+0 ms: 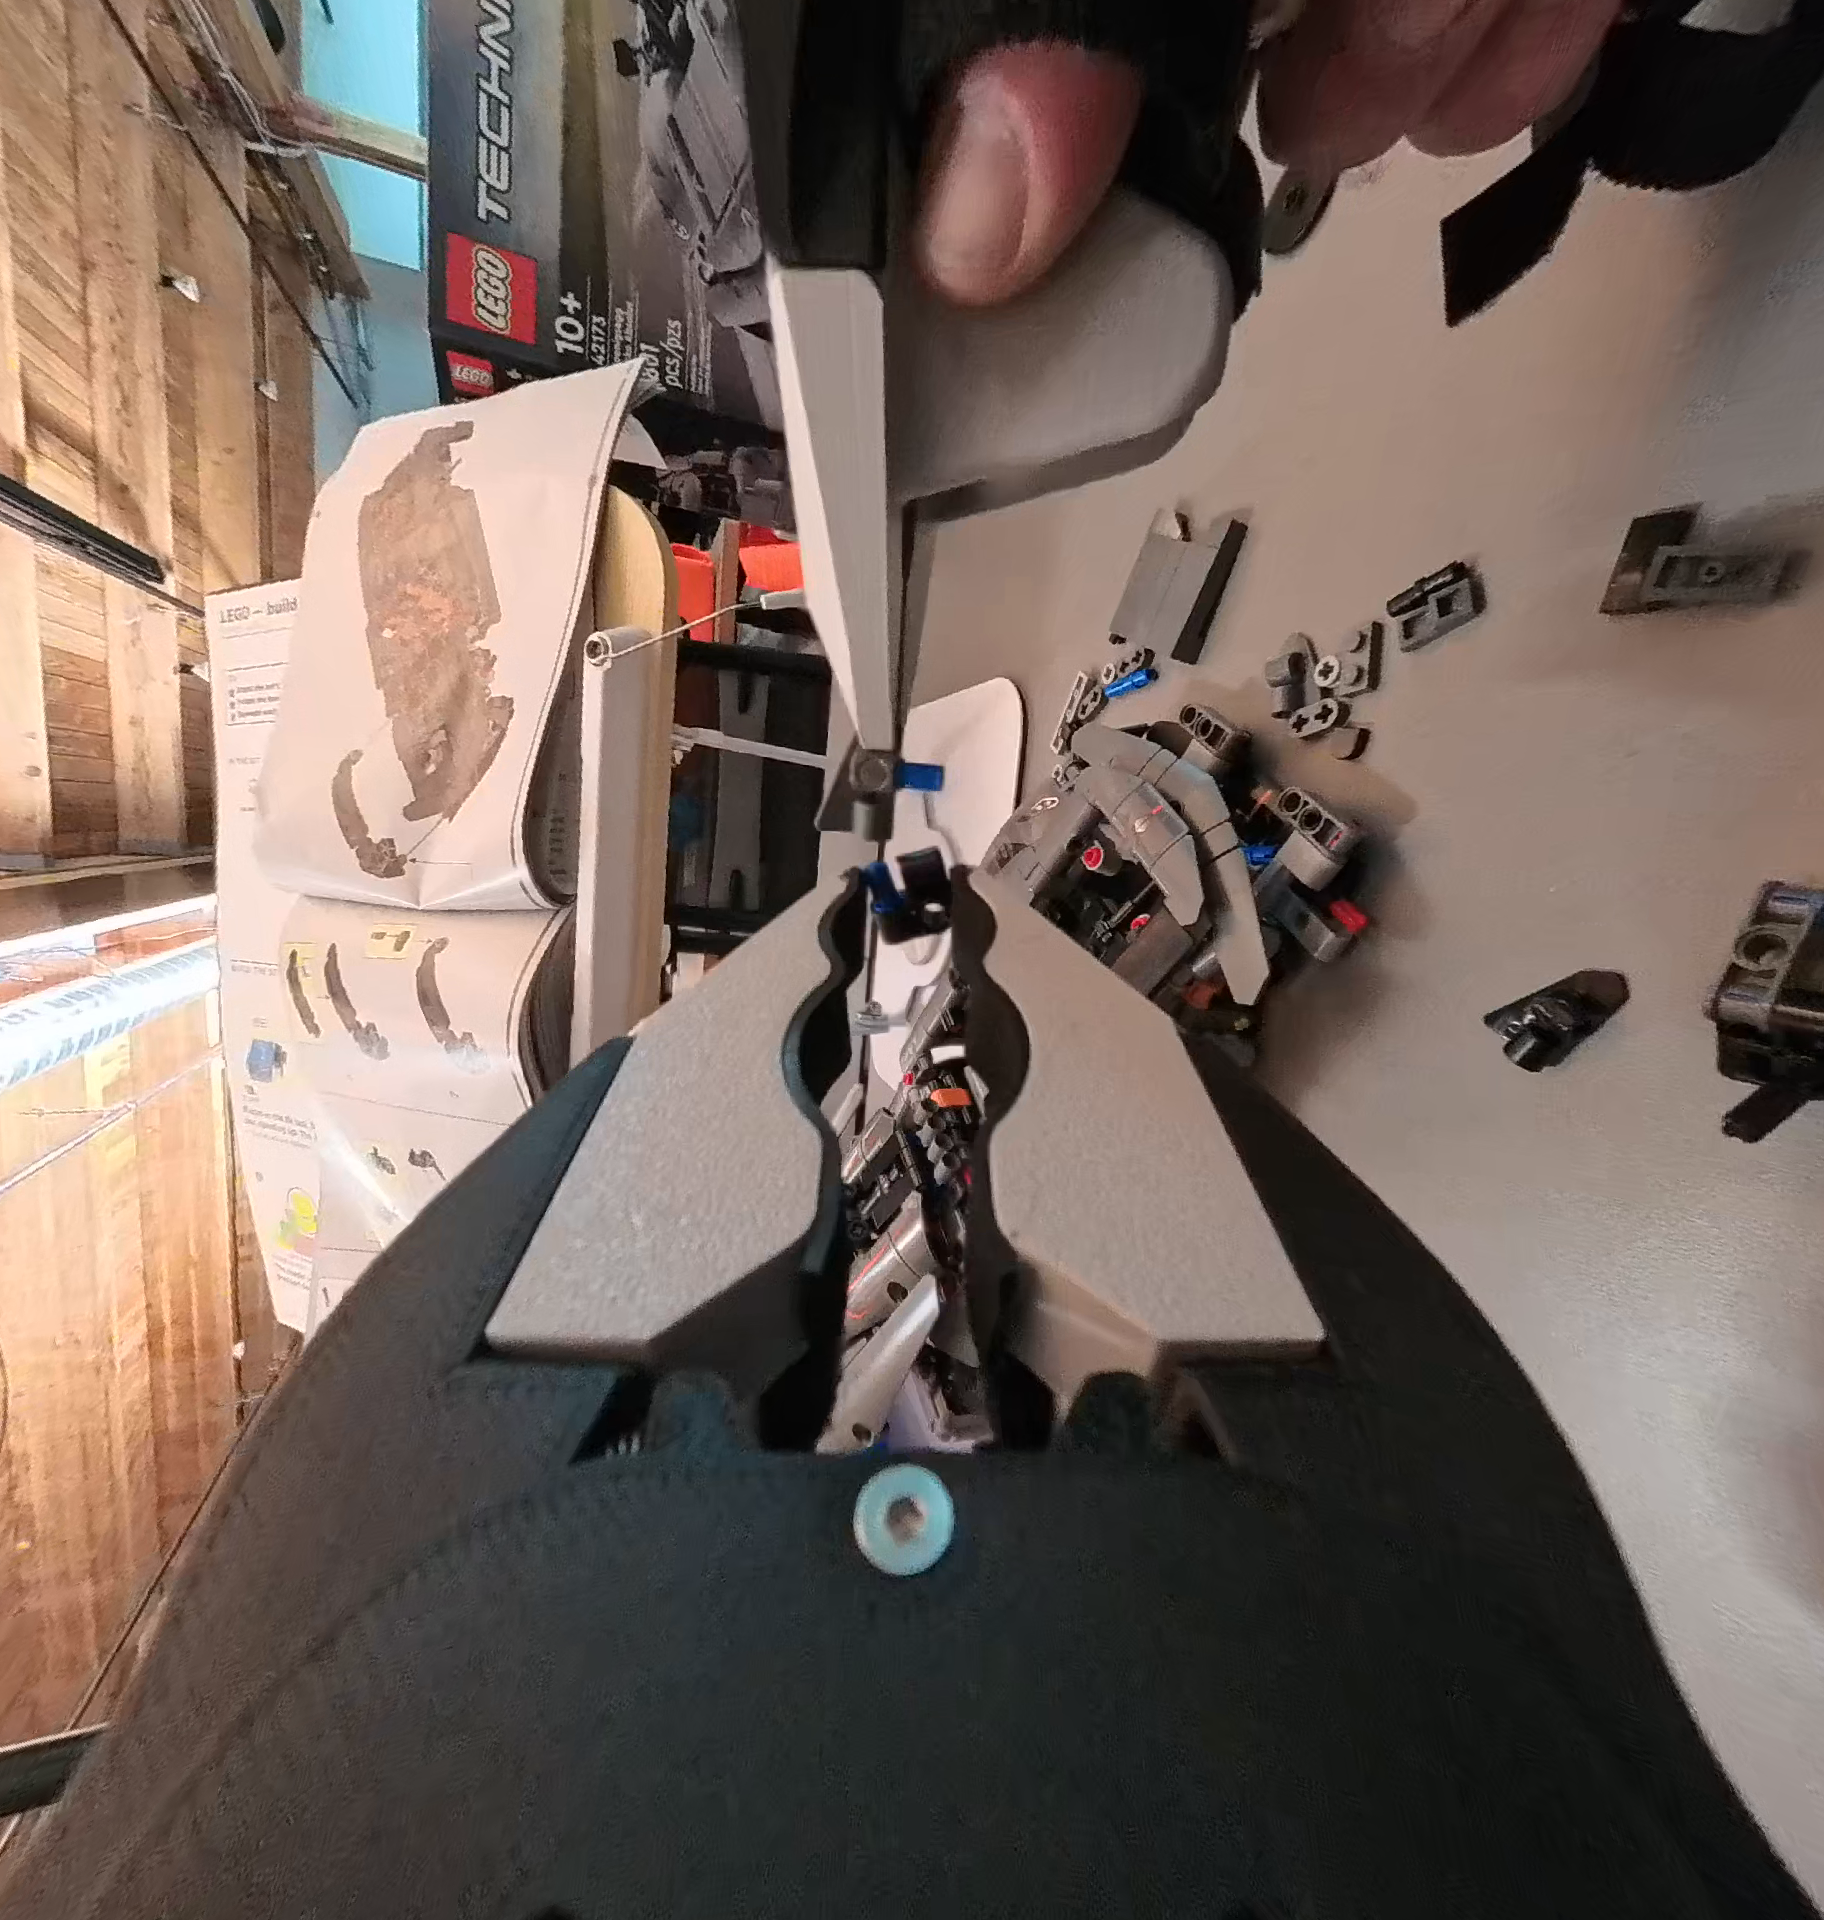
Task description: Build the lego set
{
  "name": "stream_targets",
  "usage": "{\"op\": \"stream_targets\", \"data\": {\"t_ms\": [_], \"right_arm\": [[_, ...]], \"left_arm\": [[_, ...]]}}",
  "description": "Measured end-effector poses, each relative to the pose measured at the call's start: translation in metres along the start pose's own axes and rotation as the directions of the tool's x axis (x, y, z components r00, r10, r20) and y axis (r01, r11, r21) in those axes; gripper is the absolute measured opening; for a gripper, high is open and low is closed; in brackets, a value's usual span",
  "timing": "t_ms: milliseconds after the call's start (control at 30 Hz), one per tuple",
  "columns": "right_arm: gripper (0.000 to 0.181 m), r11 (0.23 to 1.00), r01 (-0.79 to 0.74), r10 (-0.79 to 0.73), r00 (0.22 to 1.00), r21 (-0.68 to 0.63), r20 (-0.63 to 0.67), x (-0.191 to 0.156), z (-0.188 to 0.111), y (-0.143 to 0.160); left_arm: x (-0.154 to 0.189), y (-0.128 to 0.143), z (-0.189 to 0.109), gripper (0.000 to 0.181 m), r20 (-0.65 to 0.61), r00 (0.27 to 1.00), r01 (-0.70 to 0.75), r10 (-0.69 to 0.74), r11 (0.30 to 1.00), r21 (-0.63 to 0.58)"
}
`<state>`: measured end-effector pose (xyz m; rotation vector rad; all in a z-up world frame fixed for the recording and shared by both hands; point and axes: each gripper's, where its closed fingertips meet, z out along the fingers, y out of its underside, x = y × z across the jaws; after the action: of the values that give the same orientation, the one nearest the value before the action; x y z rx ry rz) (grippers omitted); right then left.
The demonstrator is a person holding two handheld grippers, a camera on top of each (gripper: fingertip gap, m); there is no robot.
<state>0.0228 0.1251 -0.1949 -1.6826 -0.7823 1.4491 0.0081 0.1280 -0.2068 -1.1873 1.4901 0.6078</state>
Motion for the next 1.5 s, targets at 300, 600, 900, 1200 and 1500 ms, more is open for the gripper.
{"op": "stream_targets", "data": {"t_ms": [300, 600, 900, 1200, 1500], "right_arm": [[0.0, 0.999, 0.011, -0.011, 1.0, -0.031, -0.002, -0.002, 0.002, 0.004], [0.0, 0.967, 0.049, -0.047, 0.999, -0.249, 0.015, -0.009, 0.011, 0.039], [0.0, 0.904, 0.185, -0.189, 0.982, -0.386, 0.027, -0.027, 0.021, 0.058], [0.0, 0.899, 0.132, -0.14, 0.99, -0.417, 0.01, -0.027, 0.026, 0.071], [0.0, 0.913, 0.111, -0.114, 0.993, -0.394, 0.015, -0.027, 0.029, 0.07]], "left_arm": [[0.002, -0.003, -0.001, 0.011, 0.005, 0.999, -0.042, 0.042, 0.999, 0.006], [0.052, 0.01, -0.022, 0.011, -0.252, 0.964, 0.093, -0.085, 0.996, 0.018], [0.125, 0.047, -0.052, 0.013, -0.579, 0.787, 0.205, -0.21, 0.976, -0.076], [0.128, 0.05, -0.06, 0.027, -0.681, 0.633, 0.395, -0.368, 0.91, -0.125], [0.126, 0.056, -0.054, 0.03, -0.79, 0.506, 0.403, -0.346, 0.905, -0.138]]}}
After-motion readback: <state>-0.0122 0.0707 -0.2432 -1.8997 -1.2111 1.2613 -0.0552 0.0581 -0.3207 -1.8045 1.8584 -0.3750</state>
